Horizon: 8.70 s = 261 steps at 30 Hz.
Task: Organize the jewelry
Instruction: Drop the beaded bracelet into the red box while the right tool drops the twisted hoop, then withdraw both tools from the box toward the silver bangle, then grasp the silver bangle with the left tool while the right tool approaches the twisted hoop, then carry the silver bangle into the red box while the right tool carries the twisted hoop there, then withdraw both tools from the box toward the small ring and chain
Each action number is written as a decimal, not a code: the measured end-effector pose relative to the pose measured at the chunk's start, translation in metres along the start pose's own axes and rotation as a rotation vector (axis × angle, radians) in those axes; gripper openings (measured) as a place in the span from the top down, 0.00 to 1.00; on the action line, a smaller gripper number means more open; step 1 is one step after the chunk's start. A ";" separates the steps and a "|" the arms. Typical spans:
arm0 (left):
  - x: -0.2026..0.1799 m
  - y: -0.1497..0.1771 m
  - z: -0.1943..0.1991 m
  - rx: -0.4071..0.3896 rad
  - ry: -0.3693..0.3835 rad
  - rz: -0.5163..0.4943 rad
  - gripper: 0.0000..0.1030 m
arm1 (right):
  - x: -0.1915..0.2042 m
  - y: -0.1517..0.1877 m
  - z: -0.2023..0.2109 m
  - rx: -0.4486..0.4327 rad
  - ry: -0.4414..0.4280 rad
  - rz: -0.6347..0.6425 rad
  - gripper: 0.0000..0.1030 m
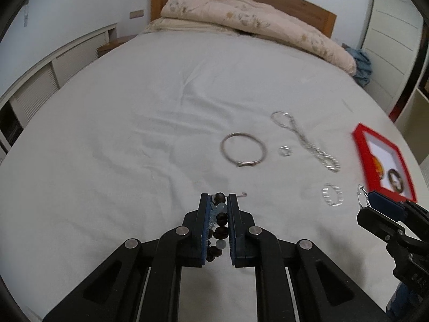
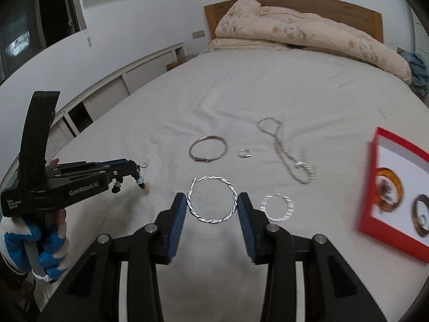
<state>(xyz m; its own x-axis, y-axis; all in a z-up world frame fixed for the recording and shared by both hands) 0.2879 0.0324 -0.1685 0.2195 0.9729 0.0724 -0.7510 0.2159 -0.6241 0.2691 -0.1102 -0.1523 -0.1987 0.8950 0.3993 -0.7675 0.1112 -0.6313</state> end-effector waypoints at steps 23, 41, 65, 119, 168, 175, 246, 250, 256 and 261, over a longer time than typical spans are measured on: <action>-0.238 -0.138 -0.003 -0.109 0.249 -0.237 0.88 | -0.209 -0.070 0.111 -0.116 0.237 -0.115 0.64; -0.349 -0.191 -0.162 0.057 0.254 -0.400 0.88 | -0.334 -0.111 0.013 0.130 0.275 -0.024 0.64; -0.303 -0.197 -0.106 -0.010 0.258 -0.343 0.58 | -0.308 -0.095 0.077 0.103 0.362 0.050 0.55; 0.019 -0.047 -0.104 0.137 0.022 -0.060 0.56 | -0.063 -0.005 -0.029 0.139 0.062 -0.007 0.56; -0.065 -0.076 0.000 0.089 -0.039 -0.278 0.97 | -0.079 0.007 0.062 0.006 0.080 -0.030 0.64; -0.144 -0.112 0.015 0.021 0.057 -0.357 0.97 | -0.124 -0.005 0.099 -0.027 0.149 -0.054 0.64; -0.075 -0.062 0.075 -0.014 -0.001 -0.213 0.50 | -0.113 -0.037 0.165 -0.060 0.192 -0.067 0.59; -0.054 -0.056 0.074 -0.019 -0.014 -0.185 0.50 | -0.084 -0.033 0.146 -0.041 0.148 -0.035 0.59; -0.036 -0.053 0.044 -0.002 -0.003 -0.150 0.48 | -0.056 -0.037 0.099 0.002 0.103 0.009 0.59; -0.038 -0.055 0.002 0.028 0.037 -0.164 0.48 | -0.054 -0.036 0.048 0.056 0.099 0.022 0.59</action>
<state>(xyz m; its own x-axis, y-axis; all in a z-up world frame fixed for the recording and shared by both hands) 0.3201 -0.0164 -0.1354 0.3627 0.9210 0.1422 -0.7202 0.3739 -0.5843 0.2777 -0.1832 -0.1192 -0.1566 0.9357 0.3163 -0.7971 0.0693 -0.5998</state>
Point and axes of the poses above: each gripper's, at about its wrist camera, not at the fingertips, and z roughly against the way its jaws point, x to its left, y to its underside, the point moved 6 cm from there along -z, roughly the way its jaws point, and after that the axes turned 15 degrees about -z, right-handed, at the moved point
